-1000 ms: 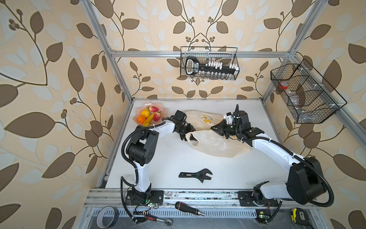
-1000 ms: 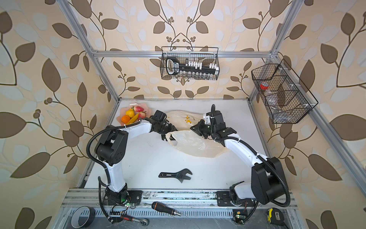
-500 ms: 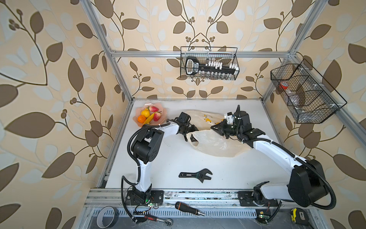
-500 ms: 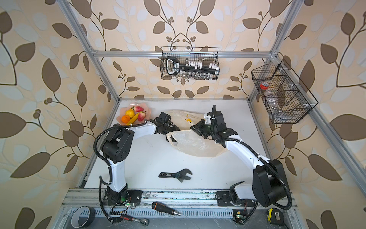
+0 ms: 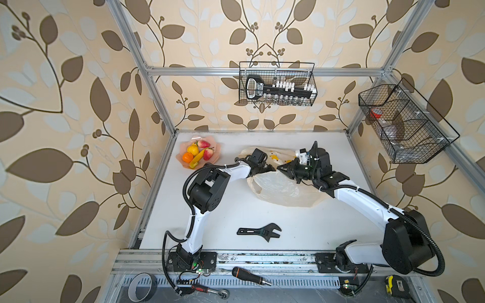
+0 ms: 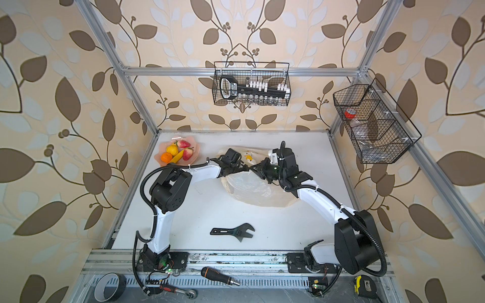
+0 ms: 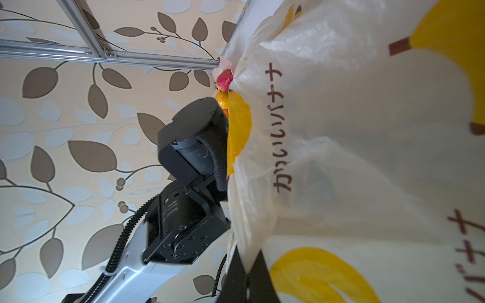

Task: Place the fruits into the plastic bag
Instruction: Place the fruit in the plastic bag.

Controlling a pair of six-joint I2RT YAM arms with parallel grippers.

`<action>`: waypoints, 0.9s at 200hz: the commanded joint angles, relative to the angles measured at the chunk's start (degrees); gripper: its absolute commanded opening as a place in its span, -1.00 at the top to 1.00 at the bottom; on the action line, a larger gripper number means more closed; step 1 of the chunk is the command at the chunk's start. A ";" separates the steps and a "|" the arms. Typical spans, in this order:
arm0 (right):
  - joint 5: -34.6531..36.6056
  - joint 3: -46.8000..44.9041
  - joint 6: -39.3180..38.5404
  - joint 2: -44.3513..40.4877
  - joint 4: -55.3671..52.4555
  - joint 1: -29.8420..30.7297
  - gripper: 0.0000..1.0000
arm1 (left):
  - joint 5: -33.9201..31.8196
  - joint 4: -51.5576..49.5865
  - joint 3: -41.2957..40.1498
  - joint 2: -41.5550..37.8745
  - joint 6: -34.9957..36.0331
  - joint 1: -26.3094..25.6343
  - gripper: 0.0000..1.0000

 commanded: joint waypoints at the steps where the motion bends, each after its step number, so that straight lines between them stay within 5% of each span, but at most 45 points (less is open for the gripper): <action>1: -0.81 -2.16 4.54 0.79 5.87 0.52 1.00 | 0.85 2.99 3.01 1.97 -3.88 -1.51 0.29; 56: -1.10 -5.21 8.73 1.67 13.26 1.31 1.00 | -2.62 -2.07 5.75 3.30 -3.31 -3.87 0.05; 111: -1.52 -5.52 8.49 1.09 12.80 0.77 1.00 | -4.51 -8.91 7.76 1.87 -0.25 -3.82 -0.83; 180: -1.71 -5.50 4.94 -2.57 5.26 -2.40 1.00 | -6.80 -20.91 10.48 -3.84 9.62 -0.44 -0.98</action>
